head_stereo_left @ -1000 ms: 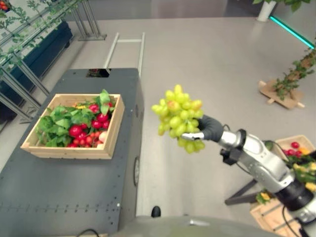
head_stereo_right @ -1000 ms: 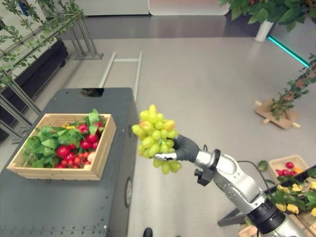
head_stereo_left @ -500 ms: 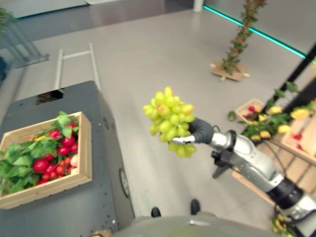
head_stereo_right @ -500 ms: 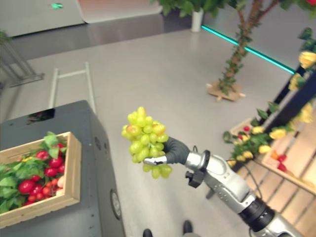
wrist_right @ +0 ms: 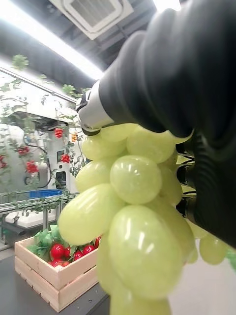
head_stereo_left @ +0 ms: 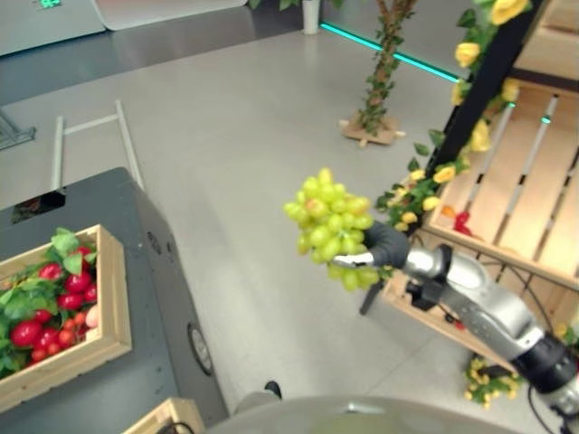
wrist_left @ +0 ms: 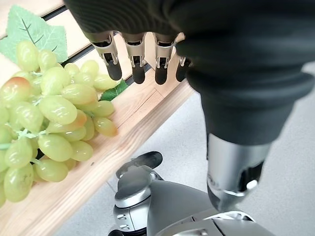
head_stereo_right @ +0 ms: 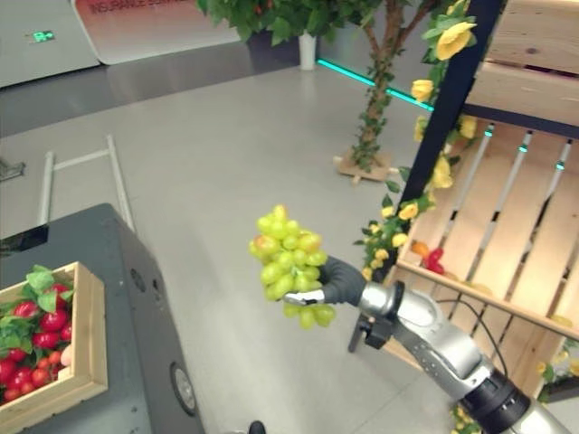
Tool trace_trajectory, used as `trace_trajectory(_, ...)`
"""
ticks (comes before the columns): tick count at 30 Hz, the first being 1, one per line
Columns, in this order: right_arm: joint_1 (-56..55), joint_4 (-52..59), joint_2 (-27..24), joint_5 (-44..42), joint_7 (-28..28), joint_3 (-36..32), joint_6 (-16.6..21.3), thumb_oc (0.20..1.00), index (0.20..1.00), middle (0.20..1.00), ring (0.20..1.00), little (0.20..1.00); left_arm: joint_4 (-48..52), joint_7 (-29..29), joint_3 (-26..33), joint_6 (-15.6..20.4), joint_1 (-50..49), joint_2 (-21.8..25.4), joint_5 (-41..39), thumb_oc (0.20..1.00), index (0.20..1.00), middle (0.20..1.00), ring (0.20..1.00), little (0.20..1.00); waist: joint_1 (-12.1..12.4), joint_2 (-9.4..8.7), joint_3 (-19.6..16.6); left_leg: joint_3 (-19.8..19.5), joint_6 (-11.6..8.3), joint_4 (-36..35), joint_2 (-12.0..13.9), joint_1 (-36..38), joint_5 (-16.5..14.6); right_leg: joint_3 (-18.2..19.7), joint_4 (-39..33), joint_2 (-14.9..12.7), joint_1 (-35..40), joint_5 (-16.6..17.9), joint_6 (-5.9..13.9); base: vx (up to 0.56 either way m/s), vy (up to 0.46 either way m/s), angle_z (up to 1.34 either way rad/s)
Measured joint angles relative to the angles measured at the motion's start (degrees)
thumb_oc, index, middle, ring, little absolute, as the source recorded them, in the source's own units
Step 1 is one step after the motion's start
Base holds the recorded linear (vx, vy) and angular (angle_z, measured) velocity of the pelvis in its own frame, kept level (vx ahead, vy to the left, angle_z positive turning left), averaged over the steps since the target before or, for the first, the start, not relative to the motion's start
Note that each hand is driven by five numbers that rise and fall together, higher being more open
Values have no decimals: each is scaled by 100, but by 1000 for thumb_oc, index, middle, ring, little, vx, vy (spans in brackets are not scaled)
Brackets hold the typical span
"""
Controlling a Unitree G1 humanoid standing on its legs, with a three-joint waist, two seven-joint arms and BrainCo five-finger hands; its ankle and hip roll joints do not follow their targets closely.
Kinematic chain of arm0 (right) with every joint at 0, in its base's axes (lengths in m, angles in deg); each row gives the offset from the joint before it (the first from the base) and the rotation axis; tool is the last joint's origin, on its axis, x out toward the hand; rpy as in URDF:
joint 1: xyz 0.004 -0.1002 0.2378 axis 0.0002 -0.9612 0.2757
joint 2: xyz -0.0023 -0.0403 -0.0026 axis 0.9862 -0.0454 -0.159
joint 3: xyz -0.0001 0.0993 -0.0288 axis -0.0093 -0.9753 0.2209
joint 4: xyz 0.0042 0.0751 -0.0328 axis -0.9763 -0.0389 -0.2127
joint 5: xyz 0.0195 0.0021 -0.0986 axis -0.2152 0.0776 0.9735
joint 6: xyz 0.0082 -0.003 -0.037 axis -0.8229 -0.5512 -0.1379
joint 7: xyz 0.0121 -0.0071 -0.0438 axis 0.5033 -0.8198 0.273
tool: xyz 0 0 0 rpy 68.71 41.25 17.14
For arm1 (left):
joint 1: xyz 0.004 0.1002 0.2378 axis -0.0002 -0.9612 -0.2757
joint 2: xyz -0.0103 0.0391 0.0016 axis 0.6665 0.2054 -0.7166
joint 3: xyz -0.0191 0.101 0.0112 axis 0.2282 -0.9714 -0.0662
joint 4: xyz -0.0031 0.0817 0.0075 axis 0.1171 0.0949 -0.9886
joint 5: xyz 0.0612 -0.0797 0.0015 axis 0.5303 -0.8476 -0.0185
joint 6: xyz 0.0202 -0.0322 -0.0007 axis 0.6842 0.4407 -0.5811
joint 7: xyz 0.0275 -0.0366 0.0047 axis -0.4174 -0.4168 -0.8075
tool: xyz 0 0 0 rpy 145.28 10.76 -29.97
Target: Pick up the fruits from the basket on one side to the basket on the other side
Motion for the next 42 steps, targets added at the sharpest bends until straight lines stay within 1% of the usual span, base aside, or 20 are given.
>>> trace_trajectory(2, -61, 1, 9, -2, 4, -57, -4, 200, 200, 200, 200, 200, 1, 1, -8, 0, 14, -16, 5, 1000, 1000, 1000, 1000, 1000, -6, 8, 2, -58, 1, -4, -40, 14, 0, -37, -87, 3, 77, 17, -24, -6, -50, 13)
trace_trajectory(9, -124, 1, 20, -2, 10, -151, -5, 200, 200, 200, 200, 200, -3, -2, -9, 0, 17, -36, 51, 1000, 1000, 1000, 1000, 1000, 9, 27, 12, -111, -1, -90, -75, 148, -2, -74, -212, 2, 282, 21, -15, 7, -14, 6)
trace_trajectory(11, -219, 2, 25, -3, 21, -286, -4, 200, 200, 200, 200, 200, 198, -2, -14, -68, -50, -15, 52, 1000, 1000, 1000, 1000, 1000, 7, 32, 10, -152, -1, -99, -85, 144, -2, -123, -238, -6, 314, 23, -12, 14, 7, 13)
trace_trajectory(13, -344, 4, 26, -3, 22, -475, -5, 200, 200, 200, 200, 200, 1017, -31, -6, -220, -378, 52, 37, 1000, 1000, 1000, 1000, 1000, 36, 43, 17, -236, 14, -113, -107, 76, 10, -157, -251, -8, 351, 27, -2, 6, 7, 21)
trace_trajectory(14, -465, 4, 11, -3, 51, -658, -5, 200, 200, 200, 200, 200, 1738, -119, 19, -86, -766, 192, -100, 1000, 1000, 1000, 1000, 1000, 71, 20, 26, -257, 17, -155, -119, 108, 12, -156, -270, -10, 343, 23, 5, 8, 3, 15)
trace_trajectory(15, -527, 5, 19, -5, 52, -749, -3, 200, 200, 200, 200, 200, 2030, -172, 29, -81, -869, 258, -241, 1000, 1000, 1000, 1000, 1000, 132, 31, 29, -260, 22, -158, -128, 102, 15, -157, -265, -15, 345, 22, 7, 35, 14, 11)
trace_trajectory(16, -620, 5, 21, -5, 66, -865, -3, 200, 200, 200, 200, 200, 2556, -266, 90, -69, -1081, 368, -449, 1000, 1000, 1000, 1000, 1000, 227, 48, 41, -267, 24, -170, -144, 88, 16, -158, -262, -27, 339, 18, 21, 50, 19, 9)
trace_trajectory(17, -802, 7, 37, -5, 98, -1032, -2, 200, 200, 200, 200, 200, 3294, -431, 365, 36, -1343, 467, -689, 1000, 1000, 1000, 1000, 1000, 323, 54, 46, -295, 24, -220, -165, 83, 14, -169, -276, -38, 370, 6, 41, 66, 24, 12)
trace_trajectory(18, -899, 7, 42, -5, 112, -1120, -6, 200, 200, 200, 200, 200, 3666, -479, 508, 146, -1443, 555, -764, 1000, 1000, 1000, 1000, 1000, 353, 55, 45, -321, 18, -234, -179, 90, 10, -171, -281, -46, 392, -4, 56, 52, 18, 28)
trace_trajectory(19, -974, 7, 43, -5, 136, -1196, -7, 200, 200, 200, 200, 200, 4124, -563, 766, 291, -1527, 765, -878, 1000, 1000, 1000, 1000, 1000, 346, 73, 31, -330, 25, -260, -200, 86, 14, -183, -282, -70, 402, -47, 94, 33, 11, 25)
trace_trajectory(20, -979, 7, 44, -5, 142, -1203, -7, 200, 200, 200, 200, 200, 4274, -586, 887, 332, -1522, 823, -905, 1000, 1000, 1000, 1000, 1000, 344, 77, 26, -333, 28, -264, -204, 100, 17, -185, -279, -77, 390, -55, 99, 45, 20, 25)
trace_trajectory(21, -978, 9, 46, -4, 191, -1193, -6, 200, 200, 200, 200, 200, 4326, -621, 1159, 479, -1397, 908, -975, 1000, 1000, 1000, 1000, 1000, 339, 100, 11, -347, 76, -262, -244, 89, 50, -200, -275, -82, 387, -49, 112, 32, 15, 8)
trace_trajectory(22, -985, 9, 55, -3, 218, -1191, -8, 200, 200, 200, 200, 200, 4323, -627, 1211, 495, -1328, 943, -977, 1000, 1000, 1000, 1000, 1000, 338, 139, -8, -348, 76, -271, -259, 91, 50, -201, -282, -93, 394, -45, 118, 50, 25, 10)
trace_trajectory(24, -1050, 10, 91, -3, 297, -1192, -8, 200, 200, 200, 200, 200, 4410, -675, 1389, 567, -1290, 978, -974, 1000, 1000, 1000, 1000, 1000, 331, 139, -12, -384, 80, -293, -304, 91, 51, -247, -323, -122, 431, -19, 130, 37, 18, 10)
trace_trajectory(28, -1177, 10, 118, 2, 364, -1194, -27, 200, 200, 200, 200, 200, 4364, -734, 1368, 555, -1146, 987, -965, 1000, 1000, 1000, 1000, 1000, 333, 78, 13, -398, 81, -312, -314, 88, 50, -304, -480, -118, 529, 5, 165, 21, 7, 12)
trace_trajectory(31, -1172, 10, 130, 3, 367, -1210, -26, 200, 200, 200, 200, 200, 4379, -774, 1368, 553, -1131, 987, -967, 1000, 1000, 1000, 1000, 1000, 342, 78, 17, -406, 77, -315, -310, 86, 47, -355, -568, -117, 584, 4, 173, 7, -2, 13)
trace_trajectory(34, -1172, 10, 129, 7, 373, -1288, -27, 200, 200, 200, 200, 200, 4444, -935, 1358, 540, -1208, 987, -1011, 1000, 1000, 1000, 1000, 1000, 346, 93, 27, -410, 73, -319, -300, 81, 45, -365, -588, -104, 590, -1, 180, 0, 0, 0)
trace_trajectory(36, -1179, 12, 101, 3, 397, -1418, -26, 200, 200, 200, 200, 200, 4517, -1118, 1183, 554, -1312, 1055, -1324, 1000, 1000, 1000, 1000, 1000, 331, 125, 51, -411, 72, -317, -303, 83, 44, -367, -586, -111, 588, -6, 187, 0, 0, 0)
trace_trajectory(38, -1189, 12, 70, -2, 400, -1524, -24, 200, 200, 200, 200, 200, 4578, -1395, 824, 563, -1362, 1252, -1360, 1000, 1000, 1000, 1000, 1000, 314, 151, 77, -409, 72, -304, -303, 85, 44, -365, -579, -113, 584, 0, 178, -4, -19, -1)
trace_trajectory(42, -1223, 14, 11, -3, 397, -1556, -13, 200, 200, 200, 200, 200, 4288, -1520, 221, 596, -1061, 1412, -1329, 1000, 1000, 1000, 1000, 1000, 268, 157, 113, -392, 66, -269, -282, 91, 40, -340, -574, -106, 579, 1, 175, -21, -46, -3)
